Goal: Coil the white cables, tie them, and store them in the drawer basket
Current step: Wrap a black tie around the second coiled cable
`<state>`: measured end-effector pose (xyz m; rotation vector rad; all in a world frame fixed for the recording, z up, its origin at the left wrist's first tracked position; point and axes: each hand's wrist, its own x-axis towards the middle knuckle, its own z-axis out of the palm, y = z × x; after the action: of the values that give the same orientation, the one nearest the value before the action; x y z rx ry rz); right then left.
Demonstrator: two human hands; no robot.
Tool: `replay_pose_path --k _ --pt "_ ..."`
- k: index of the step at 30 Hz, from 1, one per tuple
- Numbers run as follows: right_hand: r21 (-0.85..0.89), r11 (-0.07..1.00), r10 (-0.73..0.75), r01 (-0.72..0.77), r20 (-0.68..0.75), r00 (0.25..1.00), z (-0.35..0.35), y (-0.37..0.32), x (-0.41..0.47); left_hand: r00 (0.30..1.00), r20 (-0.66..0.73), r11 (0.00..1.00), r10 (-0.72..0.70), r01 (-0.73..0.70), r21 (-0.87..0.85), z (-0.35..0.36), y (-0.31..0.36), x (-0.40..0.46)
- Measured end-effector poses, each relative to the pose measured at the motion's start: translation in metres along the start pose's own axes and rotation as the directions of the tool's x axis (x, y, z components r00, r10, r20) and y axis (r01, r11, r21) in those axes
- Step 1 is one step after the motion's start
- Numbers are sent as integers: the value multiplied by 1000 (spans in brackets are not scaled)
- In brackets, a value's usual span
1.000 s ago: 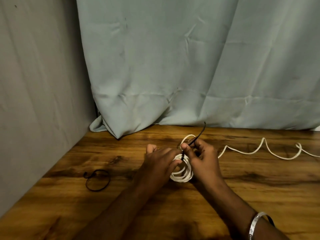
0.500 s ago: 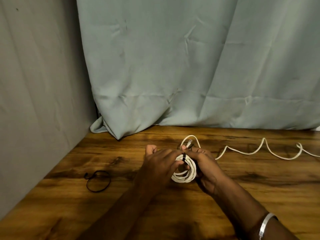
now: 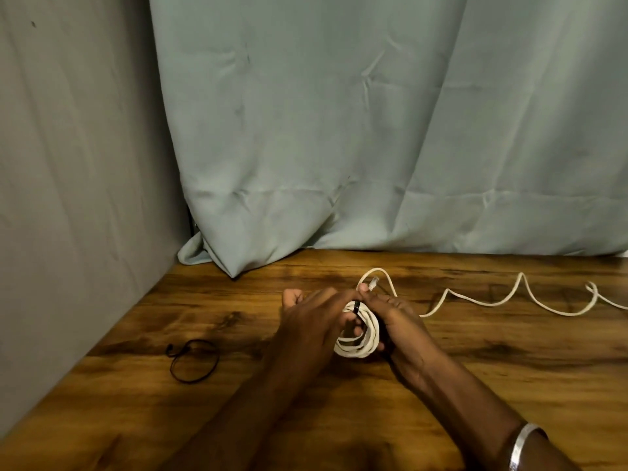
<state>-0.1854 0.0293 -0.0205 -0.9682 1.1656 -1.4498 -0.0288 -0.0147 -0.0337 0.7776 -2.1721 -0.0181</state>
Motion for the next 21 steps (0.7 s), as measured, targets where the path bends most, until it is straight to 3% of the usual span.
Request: replay_pose_path --k 6,11,15,21 --pt "33 985 -167 167 16 986 8 -1 -2 992 -75 991 -103 96 -90 4 -11 4" --pt "-271 904 -340 332 16 940 6 3 -4 989 -31 986 -148 145 -83 7 -13 3" --pt "-393 831 -416 394 31 909 4 4 -5 974 18 968 -227 228 -107 10 -12 4" --pt "-663 634 -467 399 83 880 -4 8 0 919 112 841 -378 391 -373 12 -10 2"
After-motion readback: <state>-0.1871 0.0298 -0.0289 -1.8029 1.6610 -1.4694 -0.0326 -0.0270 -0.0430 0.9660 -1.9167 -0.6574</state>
